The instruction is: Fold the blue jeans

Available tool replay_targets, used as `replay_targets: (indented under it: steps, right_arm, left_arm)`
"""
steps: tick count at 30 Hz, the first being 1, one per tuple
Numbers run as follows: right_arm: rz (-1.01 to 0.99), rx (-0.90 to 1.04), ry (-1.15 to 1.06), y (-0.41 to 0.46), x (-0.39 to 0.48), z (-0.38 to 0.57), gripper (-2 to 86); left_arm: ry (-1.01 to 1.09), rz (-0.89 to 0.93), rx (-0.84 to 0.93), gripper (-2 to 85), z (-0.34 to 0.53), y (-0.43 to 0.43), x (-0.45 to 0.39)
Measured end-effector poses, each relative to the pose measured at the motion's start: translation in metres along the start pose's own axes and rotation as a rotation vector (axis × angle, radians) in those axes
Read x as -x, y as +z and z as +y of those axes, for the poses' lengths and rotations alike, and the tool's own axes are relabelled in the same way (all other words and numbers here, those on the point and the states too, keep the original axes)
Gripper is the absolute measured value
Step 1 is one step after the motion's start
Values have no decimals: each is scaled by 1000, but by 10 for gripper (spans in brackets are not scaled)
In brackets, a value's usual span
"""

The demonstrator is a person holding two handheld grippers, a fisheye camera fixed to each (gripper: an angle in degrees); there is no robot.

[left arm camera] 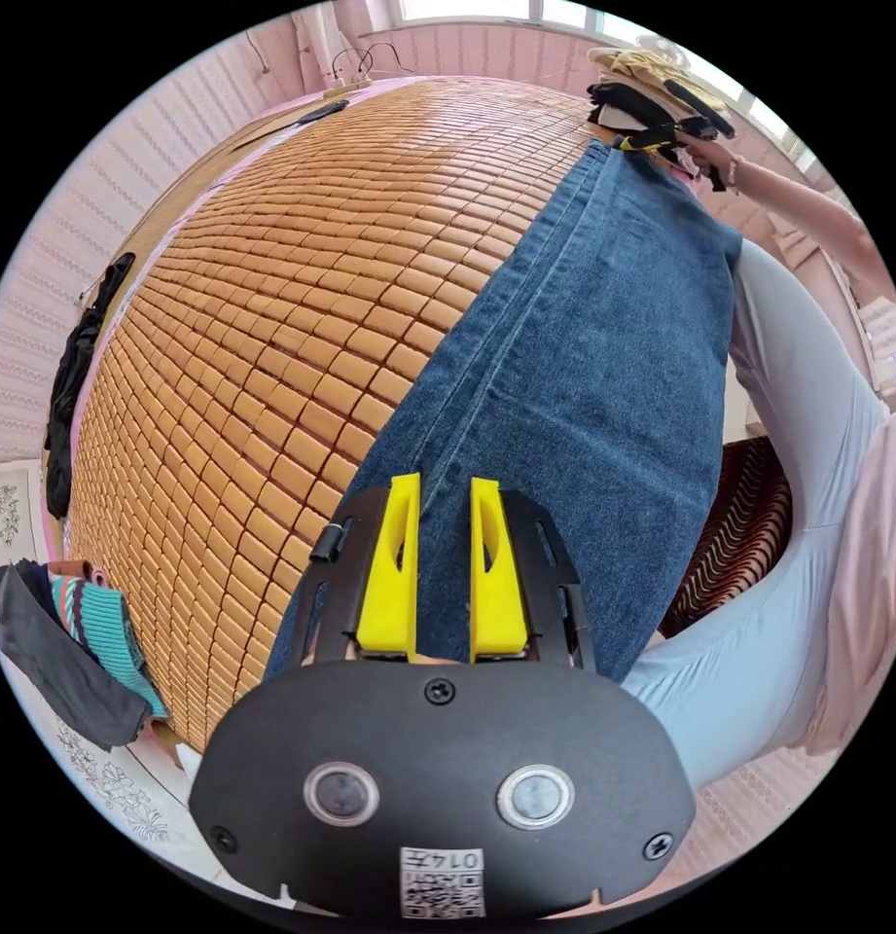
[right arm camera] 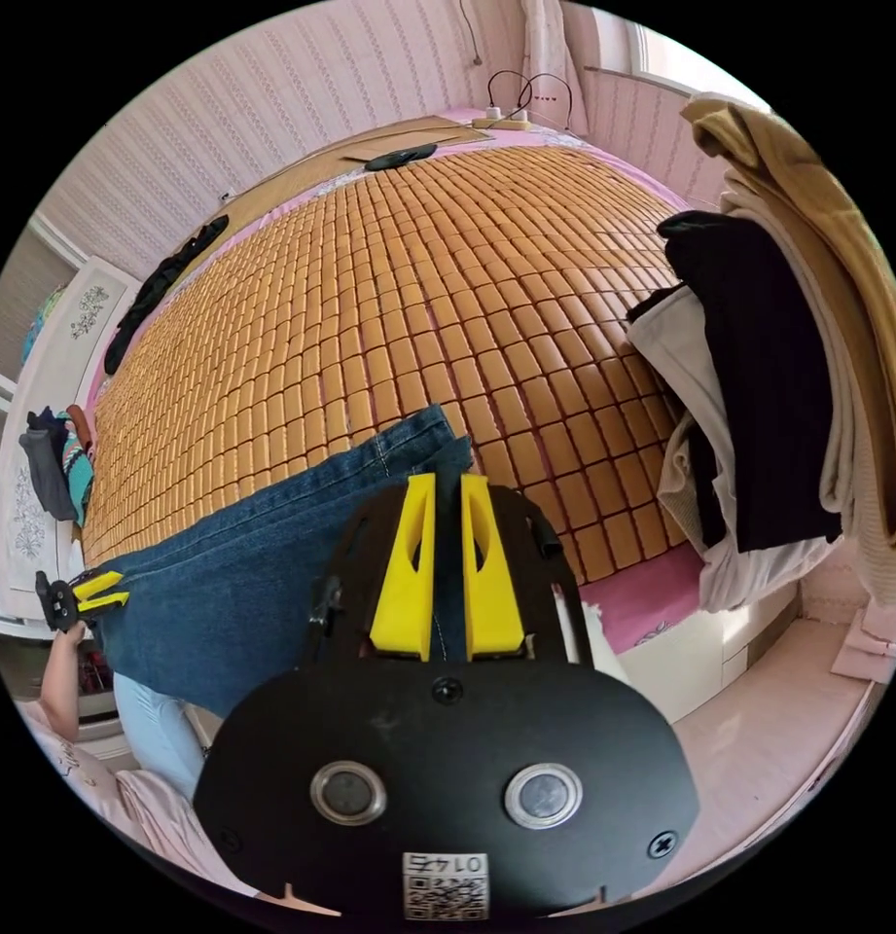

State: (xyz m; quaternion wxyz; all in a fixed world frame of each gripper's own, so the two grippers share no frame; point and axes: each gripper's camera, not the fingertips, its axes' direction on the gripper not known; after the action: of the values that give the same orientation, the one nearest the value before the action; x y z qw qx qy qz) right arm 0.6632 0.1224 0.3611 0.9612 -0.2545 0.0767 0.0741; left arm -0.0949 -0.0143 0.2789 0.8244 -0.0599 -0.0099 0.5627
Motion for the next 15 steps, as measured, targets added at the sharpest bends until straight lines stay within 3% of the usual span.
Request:
replay_targets:
  steps: [3, 9, 15]
  right_arm:
    - [-32, -58, -13, -26, -3, 15, 30]
    - [20, -114, -112, -73, 3, 33, 21]
    - [1, -99, -125, -77, 0, 27, 18]
  left_arm:
    - [-31, 1, -40, -2, -4, -12, 5]
    - [-93, 92, -155, -9, 10, -69, 9]
    - [-85, 31, -138, -9, 2, -88, 5]
